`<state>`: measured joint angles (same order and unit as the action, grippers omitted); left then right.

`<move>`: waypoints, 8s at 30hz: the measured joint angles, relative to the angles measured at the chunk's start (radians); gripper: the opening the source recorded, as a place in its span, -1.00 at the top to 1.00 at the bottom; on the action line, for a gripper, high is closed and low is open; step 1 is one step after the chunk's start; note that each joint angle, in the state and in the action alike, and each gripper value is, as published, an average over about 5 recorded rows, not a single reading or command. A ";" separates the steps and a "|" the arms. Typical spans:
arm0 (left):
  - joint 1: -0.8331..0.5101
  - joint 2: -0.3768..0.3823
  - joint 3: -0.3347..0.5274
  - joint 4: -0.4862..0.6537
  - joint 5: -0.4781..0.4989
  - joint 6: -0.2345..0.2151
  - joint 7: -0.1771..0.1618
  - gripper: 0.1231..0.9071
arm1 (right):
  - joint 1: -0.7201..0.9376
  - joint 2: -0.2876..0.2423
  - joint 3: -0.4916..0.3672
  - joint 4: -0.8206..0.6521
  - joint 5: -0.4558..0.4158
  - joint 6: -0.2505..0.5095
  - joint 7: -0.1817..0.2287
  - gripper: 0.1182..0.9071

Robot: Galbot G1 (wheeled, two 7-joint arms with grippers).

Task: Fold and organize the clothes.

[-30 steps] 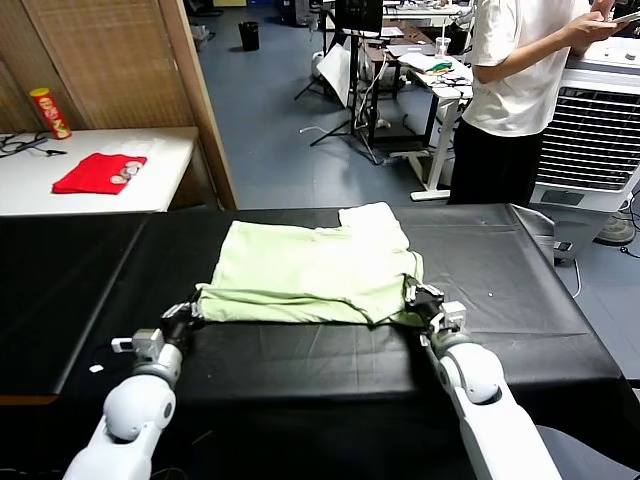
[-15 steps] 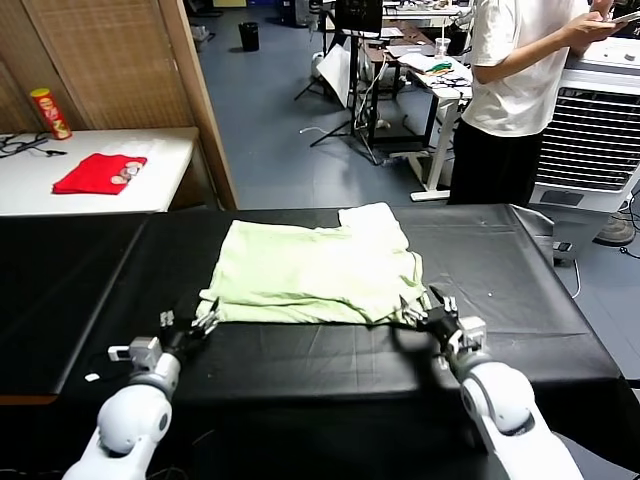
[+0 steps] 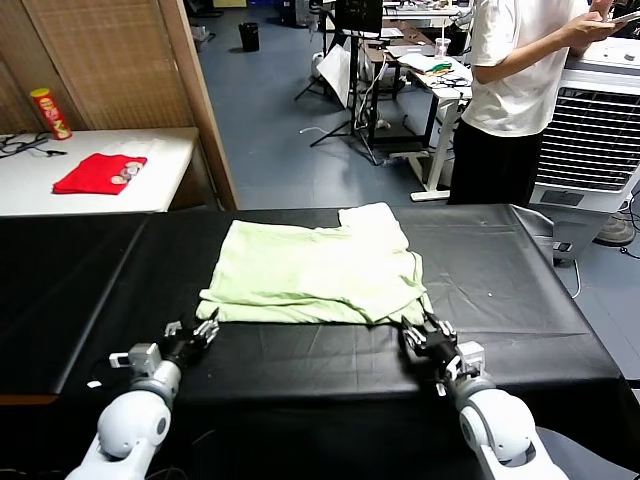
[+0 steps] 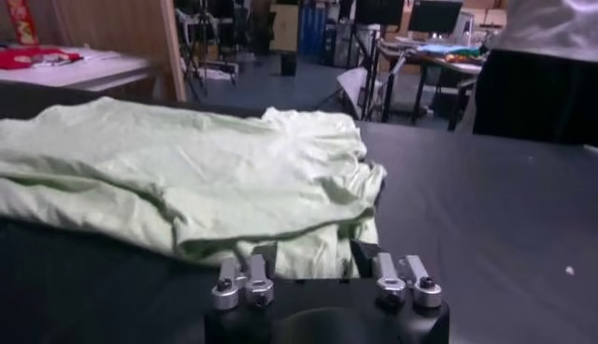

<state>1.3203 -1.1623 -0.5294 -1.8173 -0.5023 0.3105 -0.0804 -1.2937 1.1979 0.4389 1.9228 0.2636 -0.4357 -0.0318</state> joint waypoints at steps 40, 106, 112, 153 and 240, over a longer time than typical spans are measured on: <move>0.454 0.140 -0.132 -0.367 0.091 0.075 -0.023 0.02 | -0.391 -0.097 0.161 0.448 0.188 -0.275 0.127 -0.41; -0.660 0.058 0.319 0.478 -0.128 0.207 -0.038 0.99 | 0.775 0.095 -0.234 -0.791 0.135 0.033 -0.023 0.99; -0.620 0.093 0.295 0.406 -0.146 0.193 -0.053 0.99 | 0.688 0.029 -0.202 -0.614 0.187 0.018 -0.012 0.99; 0.104 0.333 0.001 -0.223 -0.050 0.177 -0.067 0.99 | 0.073 -0.207 -0.073 0.125 0.316 -0.301 0.184 0.99; -0.029 0.081 -0.033 -0.084 -0.060 0.155 -0.062 -0.31 | 0.111 -0.061 -0.020 0.010 0.164 -0.102 0.132 -0.69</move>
<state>1.2913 -1.0812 -0.5625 -1.9015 -0.5625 0.4656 -0.1423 -1.1824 1.1365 0.4192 1.9324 0.4272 -0.5378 0.1007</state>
